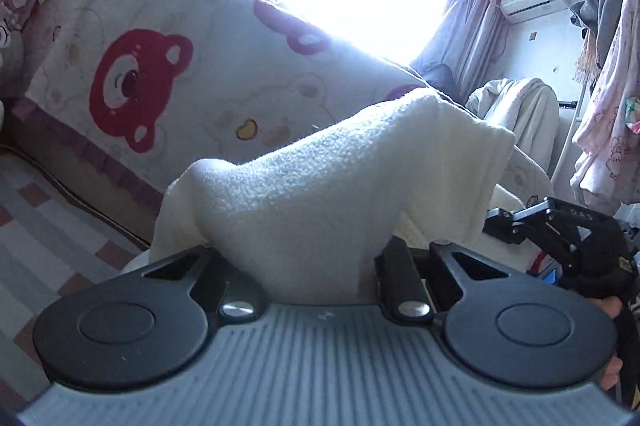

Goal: Fold clothes

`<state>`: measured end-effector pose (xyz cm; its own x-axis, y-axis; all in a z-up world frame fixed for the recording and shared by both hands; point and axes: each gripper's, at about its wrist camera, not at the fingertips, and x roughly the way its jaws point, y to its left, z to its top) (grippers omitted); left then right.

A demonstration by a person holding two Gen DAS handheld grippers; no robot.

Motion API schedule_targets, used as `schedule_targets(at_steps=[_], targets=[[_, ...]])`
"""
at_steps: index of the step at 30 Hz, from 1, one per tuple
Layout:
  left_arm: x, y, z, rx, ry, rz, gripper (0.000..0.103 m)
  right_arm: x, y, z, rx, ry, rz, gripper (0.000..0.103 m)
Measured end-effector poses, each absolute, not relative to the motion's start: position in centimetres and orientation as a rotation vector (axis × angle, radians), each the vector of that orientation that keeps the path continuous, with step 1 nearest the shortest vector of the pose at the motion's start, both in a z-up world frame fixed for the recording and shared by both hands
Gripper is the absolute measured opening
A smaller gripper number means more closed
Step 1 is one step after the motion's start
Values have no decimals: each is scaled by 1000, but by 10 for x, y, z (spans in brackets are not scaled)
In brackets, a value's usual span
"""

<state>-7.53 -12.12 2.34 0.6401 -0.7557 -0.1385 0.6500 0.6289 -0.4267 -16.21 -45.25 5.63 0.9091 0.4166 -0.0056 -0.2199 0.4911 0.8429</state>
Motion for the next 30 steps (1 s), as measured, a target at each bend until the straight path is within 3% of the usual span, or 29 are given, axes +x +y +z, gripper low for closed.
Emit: schedule_targets(at_steps=[9,13,19,22,27,30], targets=[[-123,-140,69,-311,286,-792,16,-264,-482,56,936,57,193,21],[-102,-176,52,-237,413,-730,17,-264,-460,71,586,210,-90,21],[-70,-261,3,-73,867,-716,18,-253,-463,17,425,391,-328,21],[-71,-295,-18,67,891,-690,18,-261,-480,-12,394,465,-396,21],[-81,-333,-6,267,819,-725,18,-273,-519,-37,486,480,-344,21],[-70,-354,-6,298,887,-697,18,-241,-538,-37,494,504,-291,21]])
